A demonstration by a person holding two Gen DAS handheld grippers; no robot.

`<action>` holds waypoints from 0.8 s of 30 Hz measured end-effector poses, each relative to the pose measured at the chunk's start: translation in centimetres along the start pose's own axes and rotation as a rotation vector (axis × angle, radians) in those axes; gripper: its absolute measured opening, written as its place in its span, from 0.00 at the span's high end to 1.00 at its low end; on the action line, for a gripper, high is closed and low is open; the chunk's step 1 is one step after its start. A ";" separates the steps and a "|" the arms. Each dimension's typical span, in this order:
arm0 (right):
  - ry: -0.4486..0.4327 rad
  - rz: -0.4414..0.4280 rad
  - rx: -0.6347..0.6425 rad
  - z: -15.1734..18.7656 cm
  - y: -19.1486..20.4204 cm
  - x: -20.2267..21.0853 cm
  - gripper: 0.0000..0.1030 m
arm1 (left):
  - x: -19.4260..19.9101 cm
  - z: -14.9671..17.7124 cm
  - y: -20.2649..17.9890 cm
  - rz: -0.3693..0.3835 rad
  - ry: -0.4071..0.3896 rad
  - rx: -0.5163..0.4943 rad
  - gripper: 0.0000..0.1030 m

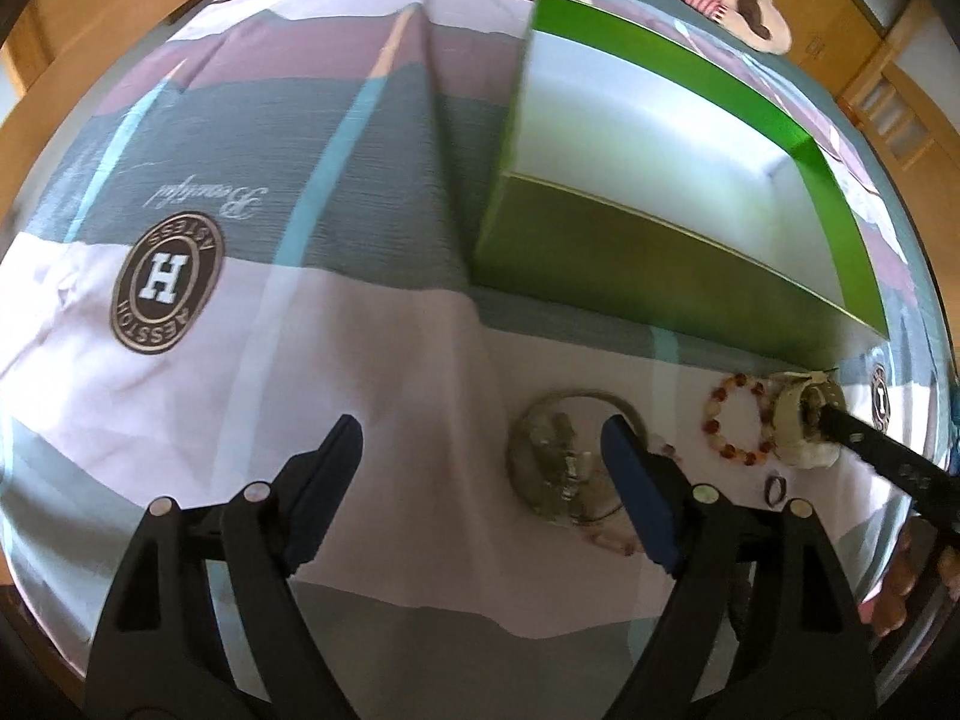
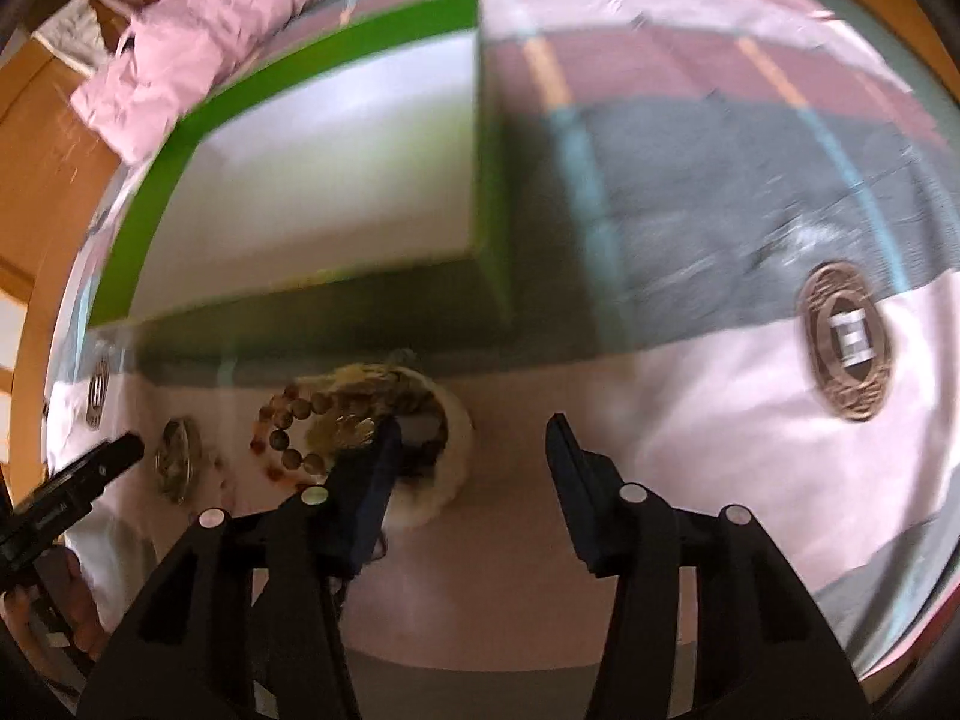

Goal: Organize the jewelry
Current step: 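Grasp the black watch with the left tool while the right tool grasps the white watch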

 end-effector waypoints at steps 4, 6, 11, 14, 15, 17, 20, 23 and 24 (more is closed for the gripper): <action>-0.063 -0.021 0.083 0.6 1.9 1.7 0.94 | 0.0 0.0 -0.5 -0.003 -0.002 -0.006 0.19; -0.095 -0.073 0.114 1.3 2.8 3.4 0.96 | 0.0 -0.1 -0.6 0.002 -0.007 0.006 0.19; -0.193 -0.090 0.171 1.6 3.9 5.8 0.97 | 0.1 -0.1 -0.9 0.031 -0.017 -0.002 0.18; -0.145 -0.101 0.109 0.9 2.4 4.7 0.97 | 0.2 0.1 -2.2 0.079 -0.013 -0.053 0.17; -0.171 -0.031 0.111 0.4 2.3 4.6 0.97 | 0.5 0.4 -2.8 0.103 -0.010 -0.075 0.17; -0.194 0.053 0.100 0.2 1.4 4.7 0.96 | 1.2 1.2 -5.5 0.182 -0.009 -0.155 0.17; -0.175 0.057 0.048 0.1 -0.2 4.5 0.96 | 2.3 2.6 -9.5 0.249 -0.024 -0.310 0.13; -0.151 0.067 0.038 -0.2 -0.3 3.9 0.96 | 2.2 4.0 -12.9 0.302 -0.009 -0.415 0.09; -0.146 0.065 0.038 -0.6 -0.3 3.6 0.96 | 1.9 4.4 -13.6 0.306 0.005 -0.438 0.09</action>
Point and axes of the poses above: each gripper's, at about its wrist camera, not at the fingertips, and x roughly against the way its jaws point, y to its left, z to its underside, the point moved 2 cm from there along -x, roughly the way its jaws point, and after that the axes turned 9 degrees about -x, right-handed, at the moved point
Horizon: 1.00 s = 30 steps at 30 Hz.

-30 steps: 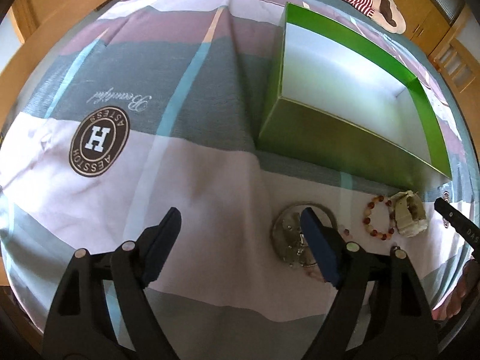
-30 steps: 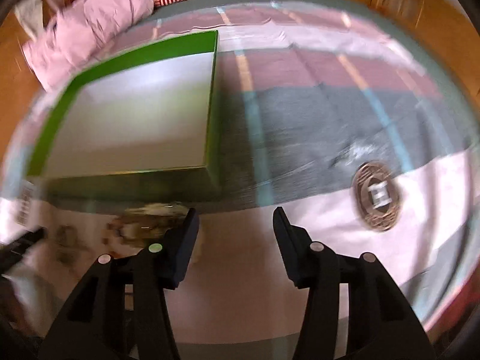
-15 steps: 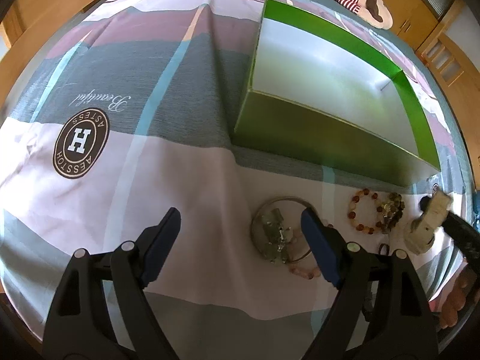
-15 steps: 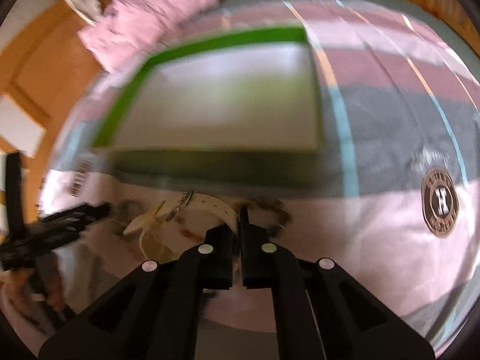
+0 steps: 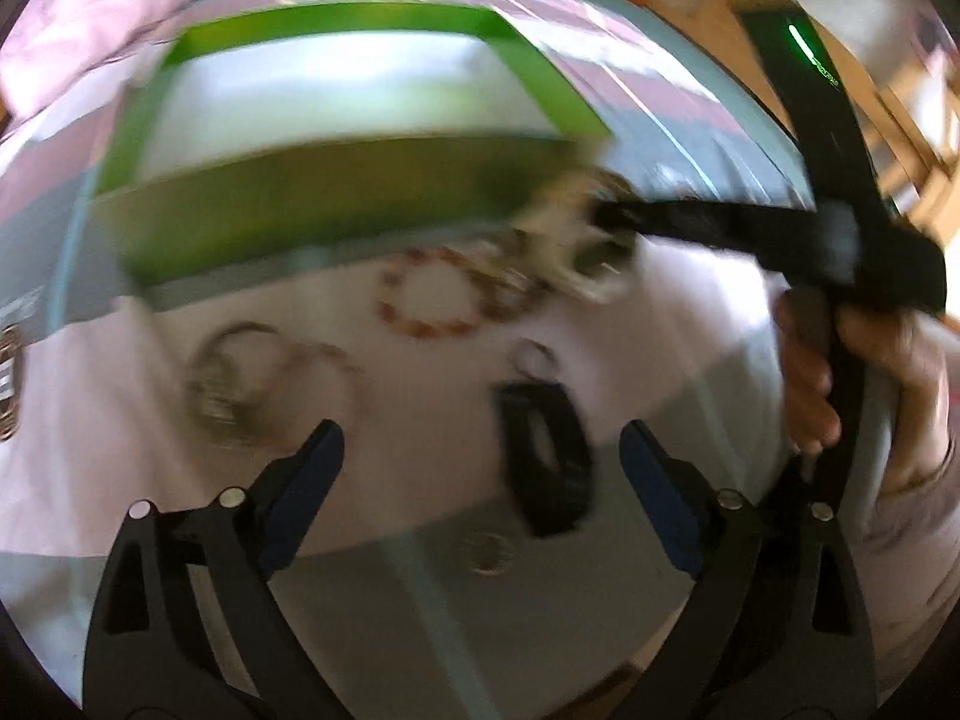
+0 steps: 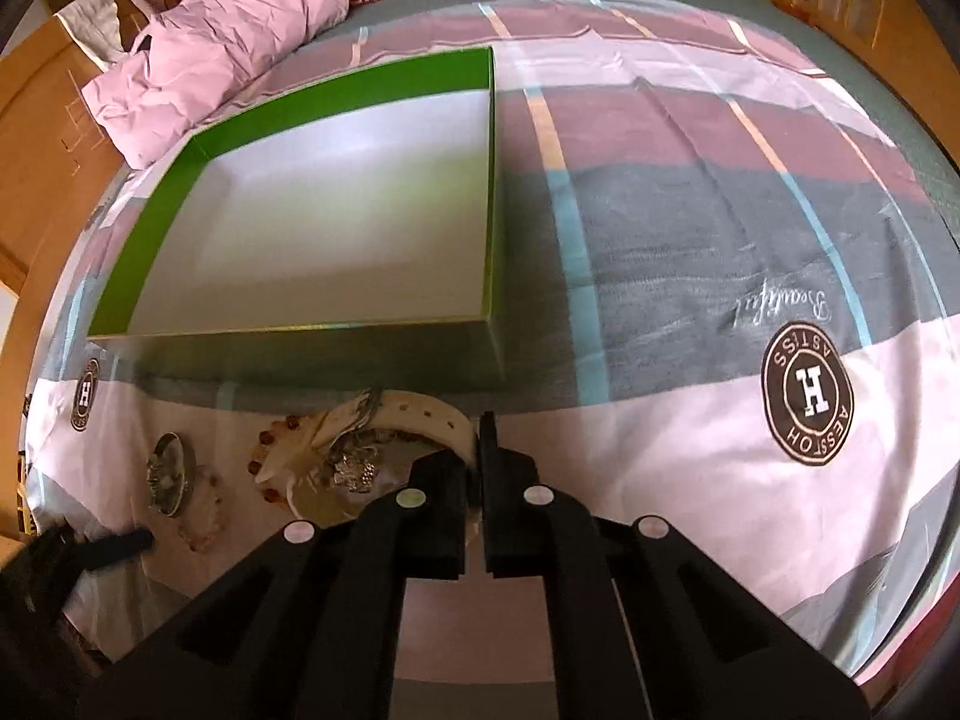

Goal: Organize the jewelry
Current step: 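Grasp the black watch with the left tool while the right tool grasps the white watch, then carry both watches over the green box and open both tools to drop them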

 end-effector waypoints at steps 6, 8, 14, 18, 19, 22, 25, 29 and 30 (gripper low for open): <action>0.033 -0.025 -0.017 -0.2 0.4 -0.8 0.89 | -3.8 0.2 -1.2 -0.071 0.112 -0.036 0.34; 0.034 -0.029 -0.022 -0.1 0.2 -0.7 0.88 | -4.1 0.1 -0.4 -0.081 0.120 -0.002 0.50; 0.051 -0.003 -0.012 0.3 0.0 -1.2 0.88 | -3.3 -0.2 2.3 -0.049 0.077 0.108 0.86; 0.017 -0.005 0.021 0.3 0.8 -0.5 0.90 | -2.4 -0.3 3.0 -0.044 0.048 0.116 0.87; -0.009 -0.009 0.040 0.2 1.2 0.1 0.91 | -1.5 0.3 3.2 -0.044 0.033 0.110 0.87; -0.056 -0.066 0.068 0.0 1.9 1.5 0.93 | 0.0 -0.1 3.1 -0.040 -0.034 0.103 0.88; -0.101 -0.124 0.077 -0.4 2.5 2.8 0.93 | 3.1 -0.2 4.9 -0.023 -0.105 0.113 0.89; -0.169 -0.169 0.073 -1.4 2.9 4.3 0.93 | 6.5 -1.7 6.2 -0.074 -0.231 0.136 0.89; -0.194 -0.174 0.073 -1.6 3.2 4.7 0.93 | 7.2 -1.9 6.5 -0.107 -0.256 0.143 0.89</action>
Point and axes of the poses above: each gripper's, at about its wrist camera, not at the fingertips, and x roughly against the way its jaws point, y to its left, z to its underside, the point moved 2 cm from there along -x, roughly the way its jaws point, and after that the axes turned 9 degrees about -x, right-handed, at the moved point
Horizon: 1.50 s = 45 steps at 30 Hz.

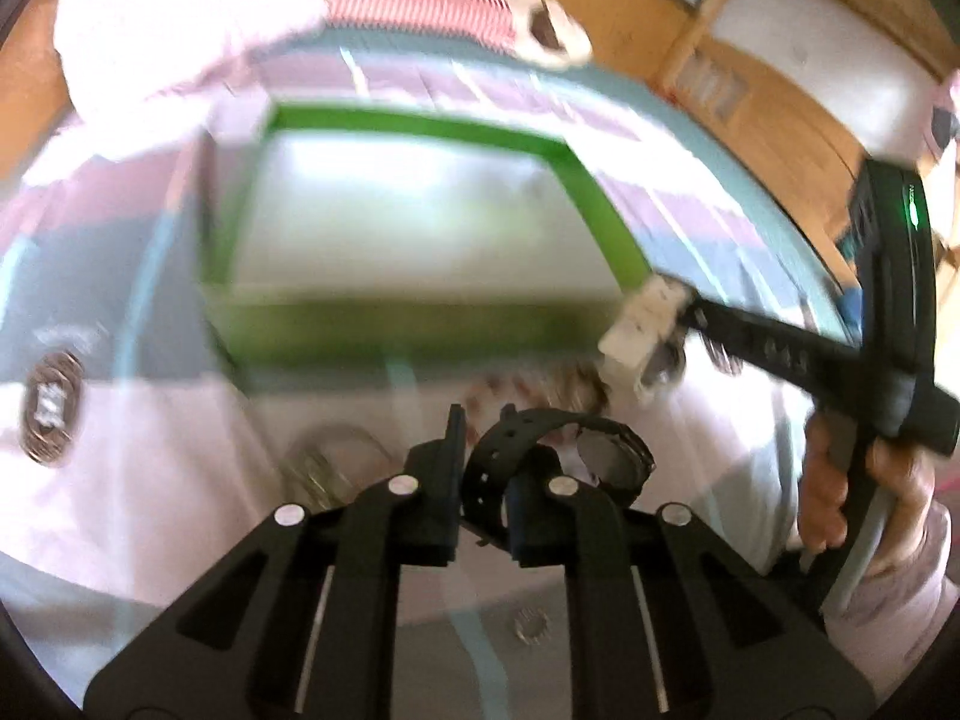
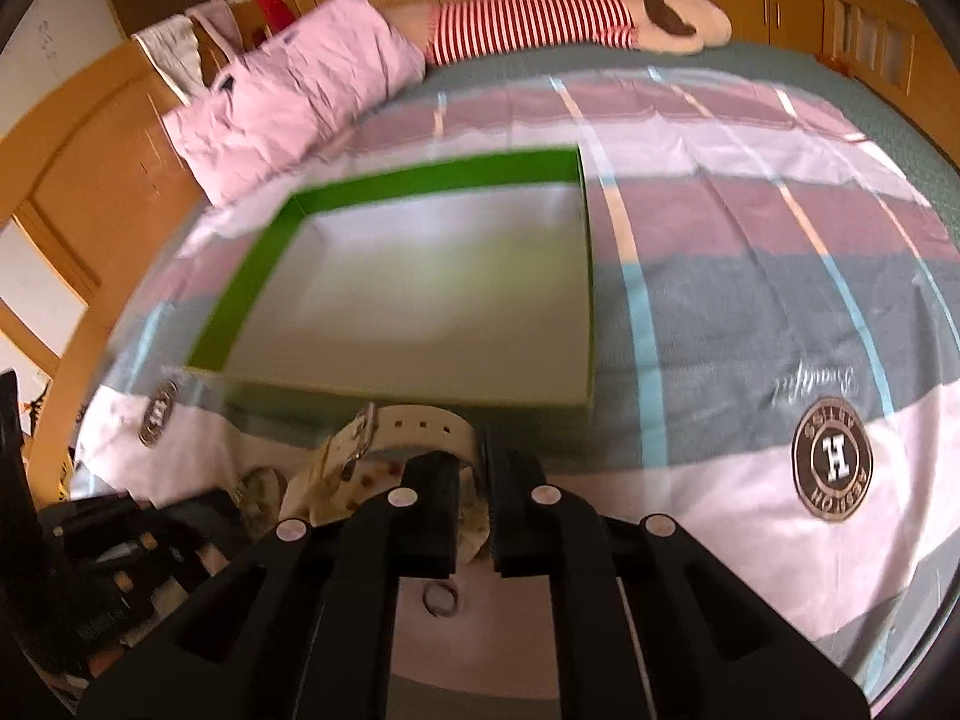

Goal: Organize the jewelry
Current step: 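Carry both watches over the green box and open both tools to drop them, then grasp the silver keychain with the left tool while the right tool grasps the dark bead bracelet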

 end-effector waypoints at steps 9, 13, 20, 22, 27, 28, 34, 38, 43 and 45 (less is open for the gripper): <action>-0.146 0.050 0.068 -3.8 2.1 -0.9 0.93 | 0.4 -6.7 3.0 -0.272 -0.128 0.054 0.89; -0.145 0.076 0.062 -5.3 2.0 -3.1 0.93 | -2.0 -7.7 3.8 -0.315 -0.100 0.053 0.89; -0.067 0.091 0.016 -5.6 0.8 -5.9 0.77 | -5.3 -7.2 4.0 -0.361 -0.031 0.019 0.86; -0.072 0.090 0.012 -5.5 0.8 -5.4 0.68 | -5.5 -7.1 3.8 -0.377 -0.025 0.010 0.82; -0.110 0.023 -0.010 -5.4 1.0 -2.9 0.43 | -4.6 -6.9 2.8 -0.391 -0.051 -0.019 0.39; -0.110 0.016 -0.010 -5.2 1.1 -2.4 0.43 | -4.1 -6.8 2.5 -0.390 -0.065 -0.025 0.36; 0.057 0.058 0.003 -2.4 -0.1 -1.2 0.43 | -1.1 -5.0 2.8 -0.413 -0.060 -0.020 0.32; 0.189 0.098 0.108 0.8 0.4 -2.6 0.50 | -1.0 -2.7 3.7 -0.352 0.019 0.034 0.32; 0.295 0.160 0.140 2.8 0.0 -5.9 0.66 | -2.7 0.3 4.5 -0.273 0.140 0.113 0.33; 0.313 0.175 0.107 2.7 -0.6 -6.8 0.66 | -3.5 1.0 4.5 -0.247 0.176 0.129 0.33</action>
Point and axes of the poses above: each gripper's, at about its wrist camera, not at the fingertips, and x roughly against the way its jaws point, y to its left, z to its underside, the point moved 2 cm from there along -x, roughly the way its jaws point, and after that the axes turned 9 degrees about -x, right-handed, at the moved point
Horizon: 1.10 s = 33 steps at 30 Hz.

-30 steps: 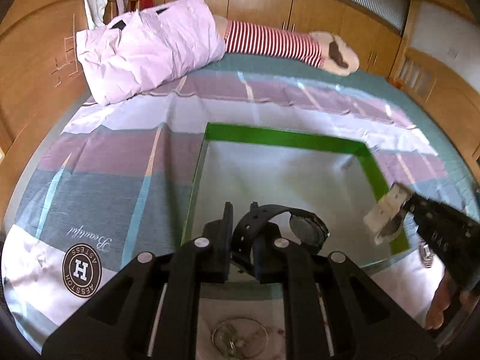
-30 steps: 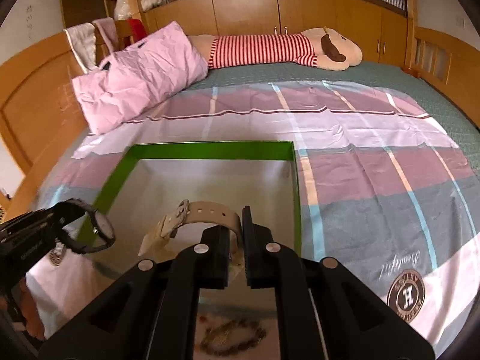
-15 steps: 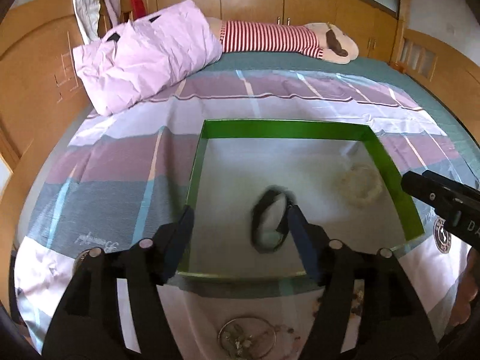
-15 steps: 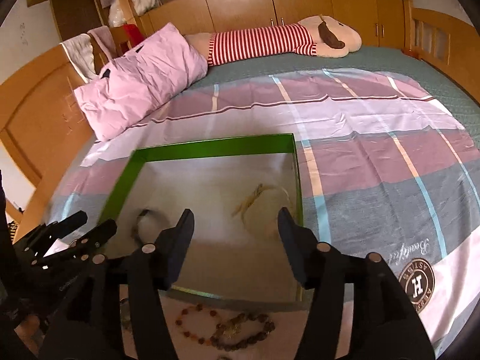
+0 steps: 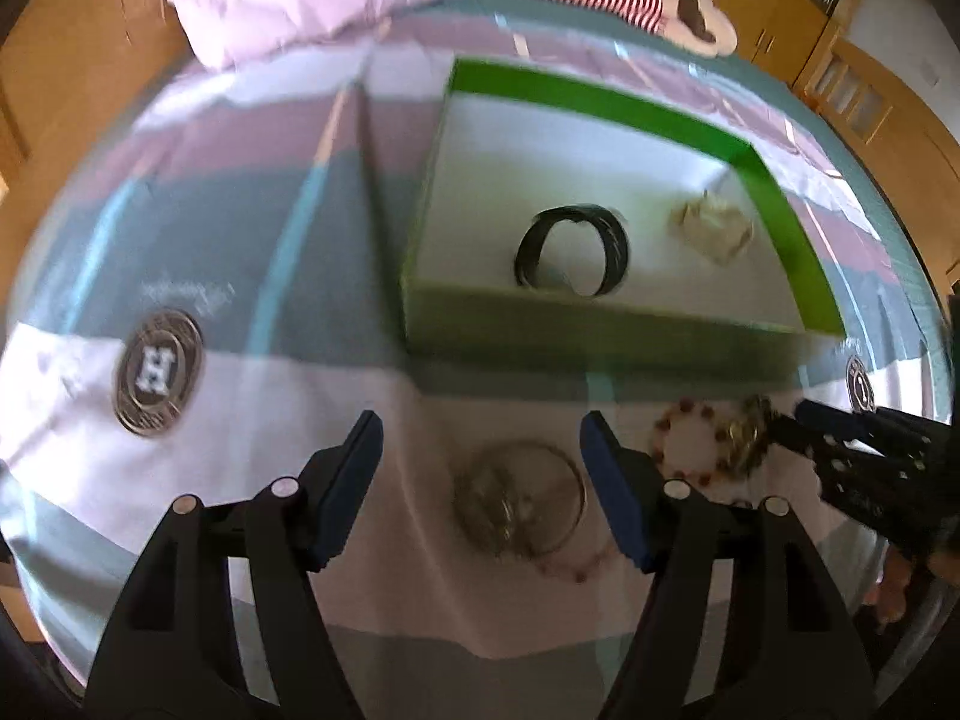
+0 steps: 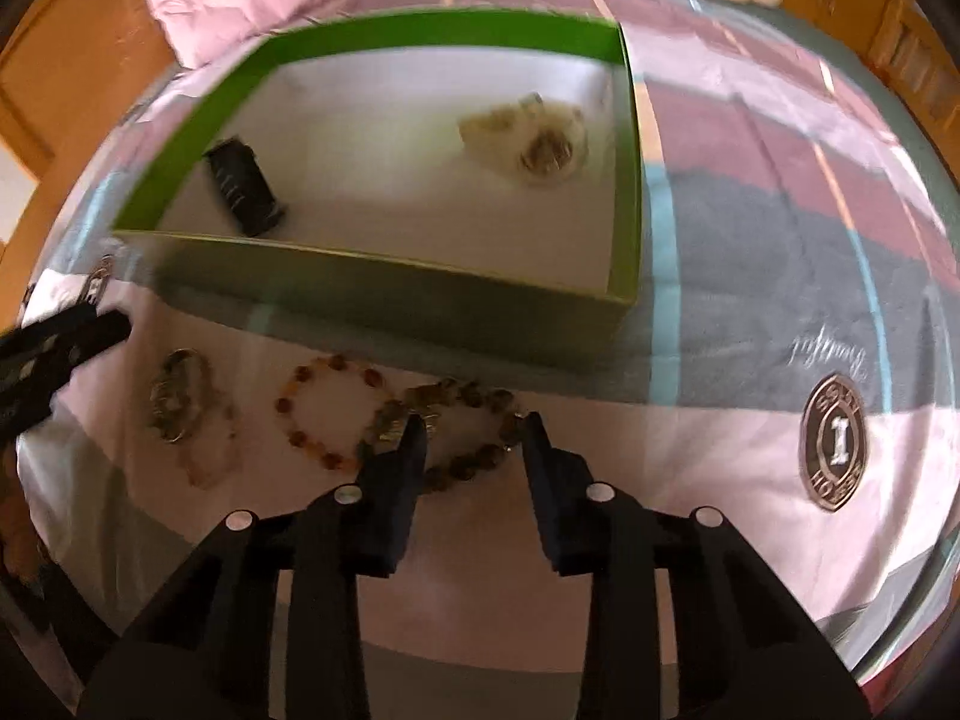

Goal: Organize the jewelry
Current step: 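Grasp the silver keychain with the left tool while the right tool grasps the dark bead bracelet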

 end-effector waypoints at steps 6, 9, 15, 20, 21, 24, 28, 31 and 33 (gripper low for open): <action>0.032 0.100 -0.044 -0.4 -1.2 -1.8 0.66 | -1.1 0.6 -0.9 -0.029 0.057 -0.053 0.33; 0.039 0.035 -0.003 0.0 0.0 -1.8 0.94 | -2.2 0.9 -0.7 -0.024 0.102 -0.054 0.49; -0.033 -0.139 0.056 -0.2 2.4 1.0 0.94 | -3.6 1.2 -0.3 0.022 0.148 -0.024 0.85; -0.065 -0.136 0.048 -0.6 2.4 1.9 0.94 | -3.8 0.8 -0.1 0.038 0.131 -0.005 0.93; -0.067 -0.133 0.043 -1.1 2.1 1.9 0.94 | -3.6 0.7 0.0 0.067 0.119 0.012 0.93; -0.078 -0.132 0.028 -0.6 2.0 2.3 0.94 | -1.8 0.0 0.2 0.145 0.027 0.041 0.93; -0.081 -0.133 0.022 -0.1 1.8 2.1 0.94 | -0.8 -0.3 0.0 0.167 -0.013 0.030 0.93; -0.075 -0.121 0.023 -0.1 1.7 1.9 0.94 | -2.0 0.1 -0.5 0.150 0.037 0.009 0.93; -0.074 -0.119 0.017 -0.1 1.6 1.9 0.94 | -2.2 0.2 -1.0 0.134 0.044 -0.002 0.90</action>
Point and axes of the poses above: each gripper's, at about its wrist camera, not at the fingertips, and x roughly against the way its jaws point, y to its left, z to its underside, the point moved 2 cm from there along -x, roughly the way its jaws point, and after that the axes turned 9 degrees about -x, right-handed, at the moved point
